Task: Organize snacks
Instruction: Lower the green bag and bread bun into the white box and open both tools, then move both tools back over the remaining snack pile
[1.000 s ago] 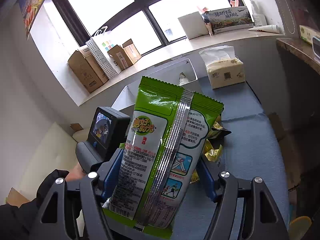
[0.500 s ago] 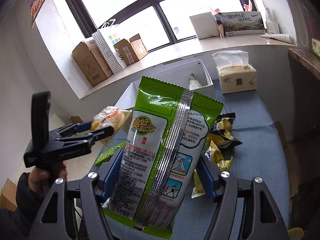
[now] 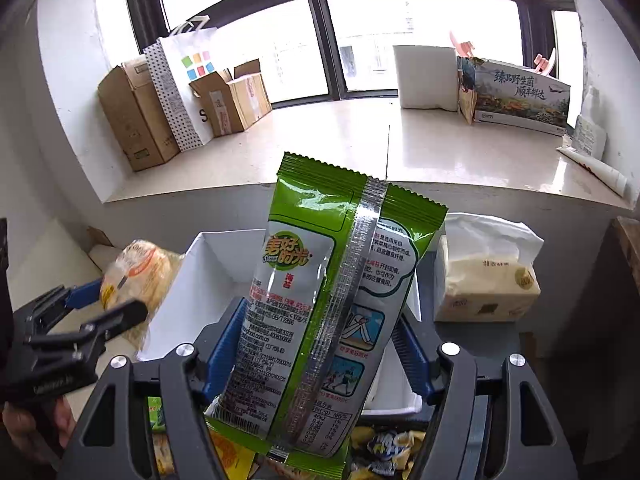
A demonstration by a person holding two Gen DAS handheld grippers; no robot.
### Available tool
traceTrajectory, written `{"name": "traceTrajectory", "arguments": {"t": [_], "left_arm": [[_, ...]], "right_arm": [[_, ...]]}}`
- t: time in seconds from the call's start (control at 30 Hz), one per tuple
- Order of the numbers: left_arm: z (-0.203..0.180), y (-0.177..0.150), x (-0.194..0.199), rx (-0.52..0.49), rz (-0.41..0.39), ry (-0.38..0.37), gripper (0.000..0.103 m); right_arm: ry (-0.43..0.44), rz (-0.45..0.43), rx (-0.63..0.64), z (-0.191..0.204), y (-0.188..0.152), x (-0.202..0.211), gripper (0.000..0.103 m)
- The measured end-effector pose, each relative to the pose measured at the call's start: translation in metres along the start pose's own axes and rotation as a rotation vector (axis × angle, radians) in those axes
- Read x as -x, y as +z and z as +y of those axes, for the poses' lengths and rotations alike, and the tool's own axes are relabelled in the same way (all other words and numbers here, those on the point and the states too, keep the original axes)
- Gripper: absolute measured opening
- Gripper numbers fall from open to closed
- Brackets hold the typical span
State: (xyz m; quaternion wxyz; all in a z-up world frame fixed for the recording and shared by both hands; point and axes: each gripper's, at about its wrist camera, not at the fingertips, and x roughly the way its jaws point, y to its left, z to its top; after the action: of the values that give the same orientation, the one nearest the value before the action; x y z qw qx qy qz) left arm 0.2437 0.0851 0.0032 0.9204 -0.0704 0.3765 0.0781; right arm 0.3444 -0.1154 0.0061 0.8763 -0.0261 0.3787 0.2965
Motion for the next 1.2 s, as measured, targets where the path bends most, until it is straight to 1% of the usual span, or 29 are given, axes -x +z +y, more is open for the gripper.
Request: {"name": "traceTrajectory", "arguments": {"t": [0.07, 0.1, 0.13, 0.17, 0.2, 0.23, 0.3, 0.4, 0.47, 0.6, 0.7, 0.77, 0.83, 0.93, 1.0, 1.07, 1.13, 1.17, 1.2], "left_arm": [[-0.001, -0.001, -0.013, -0.011, 0.028, -0.014, 0.08], [0.0, -0.002, -0.018, -0.003, 0.046, -0.02, 0.083], [0.003, -0.004, -0.022, 0.012, 0.059, -0.013, 0.091], [0.007, -0.006, -0.024, 0.027, 0.065, -0.005, 0.095], [0.011, -0.008, -0.024, 0.034, 0.062, 0.004, 0.095], [0.014, -0.01, -0.023, 0.039, 0.058, 0.021, 0.095], [0.017, -0.014, -0.02, 0.036, 0.06, 0.033, 0.096], [0.019, -0.02, -0.01, 0.021, 0.038, 0.067, 0.098], [0.02, -0.023, -0.004, 0.009, 0.018, 0.096, 0.099], [0.024, -0.029, 0.008, 0.005, 0.004, 0.089, 0.099], [0.024, -0.037, 0.021, -0.003, -0.01, 0.088, 0.099], [0.021, -0.046, 0.031, -0.017, -0.016, 0.083, 0.1], [0.018, -0.06, 0.044, -0.028, -0.024, 0.046, 0.1], [0.012, -0.085, 0.062, -0.036, -0.029, -0.01, 0.1], [0.005, -0.103, 0.073, -0.053, -0.031, -0.007, 0.1], [0.0, -0.122, 0.082, -0.064, -0.026, -0.021, 0.1], [-0.005, -0.14, 0.088, -0.074, -0.003, -0.043, 0.1], [-0.007, -0.149, 0.089, -0.083, 0.005, -0.044, 0.1], [-0.01, -0.156, 0.09, -0.096, 0.014, -0.029, 0.1]], "right_arm": [[-0.014, 0.022, 0.013, 0.0, 0.011, -0.017, 0.078], [-0.023, 0.031, 0.021, 0.001, 0.015, -0.023, 0.085], [-0.04, 0.041, 0.023, 0.002, 0.016, -0.028, 0.094], [-0.062, 0.046, 0.022, 0.003, 0.015, -0.03, 0.096], [-0.081, 0.04, 0.017, 0.002, 0.015, -0.029, 0.097], [-0.08, 0.03, 0.006, 0.002, 0.014, -0.027, 0.103], [-0.058, 0.021, -0.001, 0.001, 0.01, -0.024, 0.103], [-0.083, 0.012, 0.021, 0.003, 0.007, -0.02, 0.103], [-0.073, -0.002, 0.023, 0.003, 0.003, -0.014, 0.103], [-0.037, -0.025, 0.008, 0.006, -0.003, 0.001, 0.103], [-0.026, -0.043, 0.044, 0.014, -0.013, 0.02, 0.103], [-0.02, -0.039, 0.06, 0.019, -0.026, 0.035, 0.103], [0.009, -0.045, 0.059, 0.019, -0.045, 0.052, 0.103], [0.031, -0.058, 0.063, 0.019, -0.084, 0.074, 0.103], [0.01, -0.06, 0.057, 0.018, -0.111, 0.086, 0.103], [0.01, -0.064, 0.049, 0.013, -0.14, 0.096, 0.103], [-0.03, -0.058, 0.026, 0.005, -0.167, 0.101, 0.103], [-0.04, -0.05, 0.009, 0.0, -0.179, 0.102, 0.103], [-0.044, -0.039, -0.001, -0.006, -0.191, 0.102, 0.103]]}}
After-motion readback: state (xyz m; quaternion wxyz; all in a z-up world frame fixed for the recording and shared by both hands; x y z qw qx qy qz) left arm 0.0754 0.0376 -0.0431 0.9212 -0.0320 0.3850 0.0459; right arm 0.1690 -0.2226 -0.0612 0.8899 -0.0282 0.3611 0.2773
